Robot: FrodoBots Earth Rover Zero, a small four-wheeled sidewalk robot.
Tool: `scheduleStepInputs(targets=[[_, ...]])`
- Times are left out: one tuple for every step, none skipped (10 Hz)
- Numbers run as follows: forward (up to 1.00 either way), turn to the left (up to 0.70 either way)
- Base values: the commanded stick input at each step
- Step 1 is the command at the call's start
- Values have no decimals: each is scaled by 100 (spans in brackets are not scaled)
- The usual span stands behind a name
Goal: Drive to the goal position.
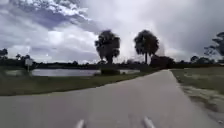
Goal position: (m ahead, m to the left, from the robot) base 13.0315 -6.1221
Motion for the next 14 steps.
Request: scheduleStepInputs(targets=[[70,-35],[70,-25],[70,-11],[70,-5],[70,0],[70,0],[70,0],[70,0],[70,0],[70,0],[70,0],[70,0],[70,0],[70,0]])
